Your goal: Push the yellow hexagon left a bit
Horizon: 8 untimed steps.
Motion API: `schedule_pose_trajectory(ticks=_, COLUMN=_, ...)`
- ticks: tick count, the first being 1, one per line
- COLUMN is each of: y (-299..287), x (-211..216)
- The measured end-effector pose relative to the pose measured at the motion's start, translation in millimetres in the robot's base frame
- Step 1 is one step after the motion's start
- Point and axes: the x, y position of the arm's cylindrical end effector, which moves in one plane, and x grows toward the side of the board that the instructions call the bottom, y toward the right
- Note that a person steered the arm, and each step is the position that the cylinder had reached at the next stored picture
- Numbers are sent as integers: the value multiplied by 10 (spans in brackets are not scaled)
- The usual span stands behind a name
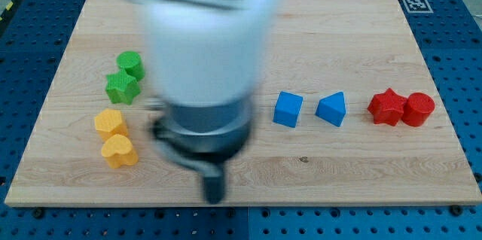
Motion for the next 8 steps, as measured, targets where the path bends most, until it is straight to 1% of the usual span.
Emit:
schedule_pose_trajectory(ticks=1, y=-1023, x=-10)
schedule_pose_trajectory(ticks=2, y=-1798, x=-360)
schedule_pose_trajectory(ticks=3, y=-2013, x=-996)
schedule_pose_trajectory(ticks=4, y=-2013, x=-1046)
schedule_pose_trajectory(ticks=7, y=-1572, x=-1046)
schedule_pose_trajectory(ticks=8, y=-1531, x=-1046)
